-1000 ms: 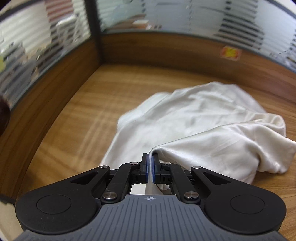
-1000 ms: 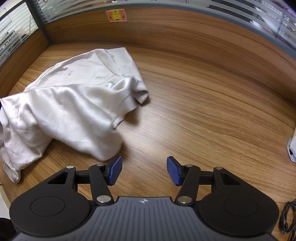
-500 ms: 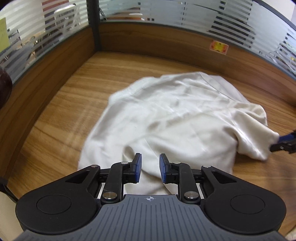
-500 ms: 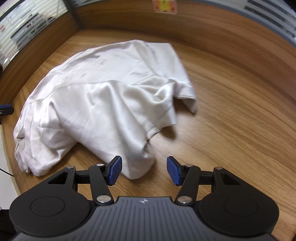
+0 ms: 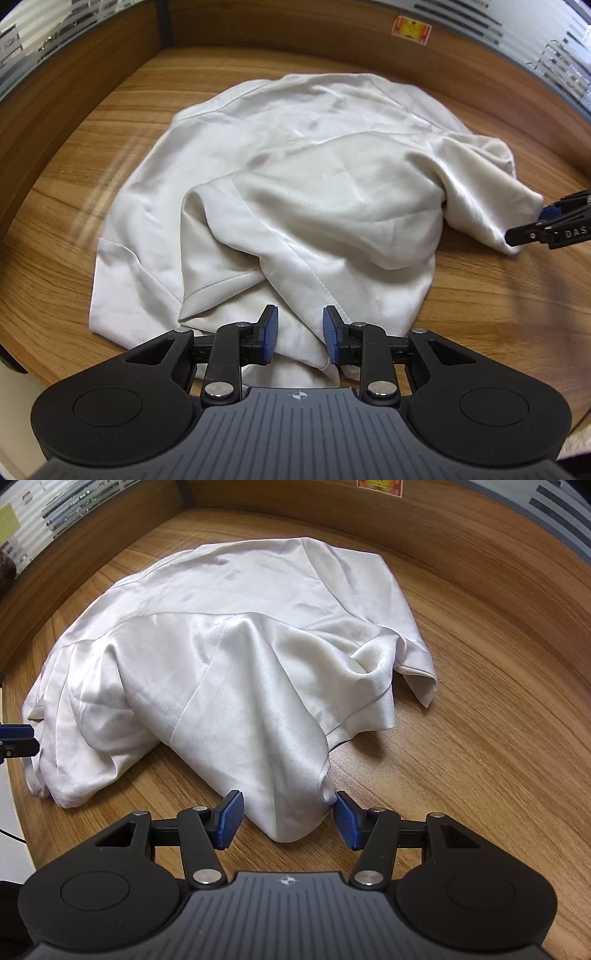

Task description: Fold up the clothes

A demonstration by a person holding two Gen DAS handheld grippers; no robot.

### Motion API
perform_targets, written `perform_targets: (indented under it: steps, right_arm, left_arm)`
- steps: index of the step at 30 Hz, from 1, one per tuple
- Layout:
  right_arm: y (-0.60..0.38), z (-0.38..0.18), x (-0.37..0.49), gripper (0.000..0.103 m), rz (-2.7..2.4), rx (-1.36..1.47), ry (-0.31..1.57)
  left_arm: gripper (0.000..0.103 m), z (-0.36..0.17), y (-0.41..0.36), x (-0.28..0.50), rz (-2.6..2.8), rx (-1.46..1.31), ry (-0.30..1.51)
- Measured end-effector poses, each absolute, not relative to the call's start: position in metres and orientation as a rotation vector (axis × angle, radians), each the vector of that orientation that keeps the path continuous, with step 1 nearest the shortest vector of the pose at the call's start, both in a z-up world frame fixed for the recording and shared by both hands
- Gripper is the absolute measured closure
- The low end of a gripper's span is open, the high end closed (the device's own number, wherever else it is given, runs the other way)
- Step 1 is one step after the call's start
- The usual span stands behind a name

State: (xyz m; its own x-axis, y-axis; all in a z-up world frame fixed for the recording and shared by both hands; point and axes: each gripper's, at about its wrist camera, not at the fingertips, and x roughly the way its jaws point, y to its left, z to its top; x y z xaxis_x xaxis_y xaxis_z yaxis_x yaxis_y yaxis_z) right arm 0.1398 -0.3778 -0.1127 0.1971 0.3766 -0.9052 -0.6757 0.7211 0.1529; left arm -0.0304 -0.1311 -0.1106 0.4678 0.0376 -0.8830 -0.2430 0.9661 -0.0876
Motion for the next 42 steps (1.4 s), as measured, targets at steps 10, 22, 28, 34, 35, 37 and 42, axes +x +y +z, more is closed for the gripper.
perform_targets:
  steps: [10,22,28,34,35,37,42]
  right_arm:
    - [-0.378,-0.111,0.14,0.093,0.766,-0.275,1.132]
    - [-0.441,-0.056,0.154,0.097,0.64,-0.219,0.983]
    - [-0.476,-0.031,0.172,0.098,0.579,-0.256,0.927]
    - [-0.486,0.006,0.196,0.098,0.56,-0.278,0.833]
    - [-0.483,0.009,0.2,0.098,0.561,-0.282,0.82]
    - [-0.473,0.013,0.21,0.096,0.564,-0.318,0.807]
    - [-0.439,-0.009,0.217,0.049,0.557,-0.513,0.832]
  left_arm:
    - [0.102,-0.113,-0.147,-0.019,0.07,-0.143,1.051]
    - [0.103,-0.071,-0.227,-0.01,-0.256,-0.073,0.987]
    - [0.103,-0.047,-0.274,0.002,-0.402,-0.118,0.919]
    - [0.102,-0.021,-0.303,0.01,-0.483,-0.147,0.807]
    - [0.102,-0.021,-0.304,0.011,-0.492,-0.15,0.816]
    - [0.099,-0.025,-0.308,0.013,-0.496,-0.144,0.853]
    - [0.08,-0.039,-0.308,0.008,-0.464,-0.109,0.937]
